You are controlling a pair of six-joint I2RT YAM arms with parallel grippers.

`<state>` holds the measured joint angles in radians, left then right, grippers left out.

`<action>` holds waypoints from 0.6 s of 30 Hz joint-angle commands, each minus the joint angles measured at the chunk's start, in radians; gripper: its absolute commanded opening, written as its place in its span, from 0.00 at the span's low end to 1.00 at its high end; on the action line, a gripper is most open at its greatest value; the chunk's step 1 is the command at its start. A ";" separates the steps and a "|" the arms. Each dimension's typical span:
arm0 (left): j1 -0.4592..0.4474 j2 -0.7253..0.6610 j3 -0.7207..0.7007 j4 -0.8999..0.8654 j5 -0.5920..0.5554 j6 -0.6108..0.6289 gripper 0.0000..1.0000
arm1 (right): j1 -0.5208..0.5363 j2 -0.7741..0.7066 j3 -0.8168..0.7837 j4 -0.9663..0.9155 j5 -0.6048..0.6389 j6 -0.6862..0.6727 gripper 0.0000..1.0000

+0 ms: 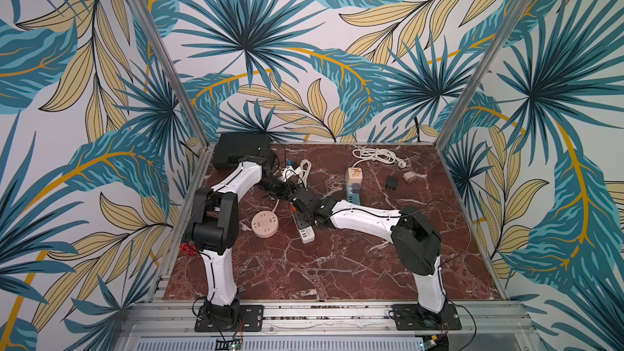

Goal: Pull the plug off the socket
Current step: Remove the plug from the socket.

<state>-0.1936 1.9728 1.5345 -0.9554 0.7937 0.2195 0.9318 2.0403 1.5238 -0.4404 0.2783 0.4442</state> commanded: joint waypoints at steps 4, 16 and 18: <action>-0.003 0.019 -0.050 -0.002 -0.079 0.015 0.00 | 0.029 0.010 -0.021 0.017 0.062 0.001 0.17; -0.003 0.023 -0.053 0.001 -0.082 0.014 0.00 | 0.048 0.002 0.023 -0.026 0.091 0.030 0.10; -0.003 0.023 -0.053 0.001 -0.083 0.014 0.00 | 0.029 -0.011 0.024 -0.024 0.039 0.041 0.10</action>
<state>-0.1940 1.9709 1.5269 -0.9493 0.8032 0.2195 0.9710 2.0441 1.5261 -0.4473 0.3721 0.4610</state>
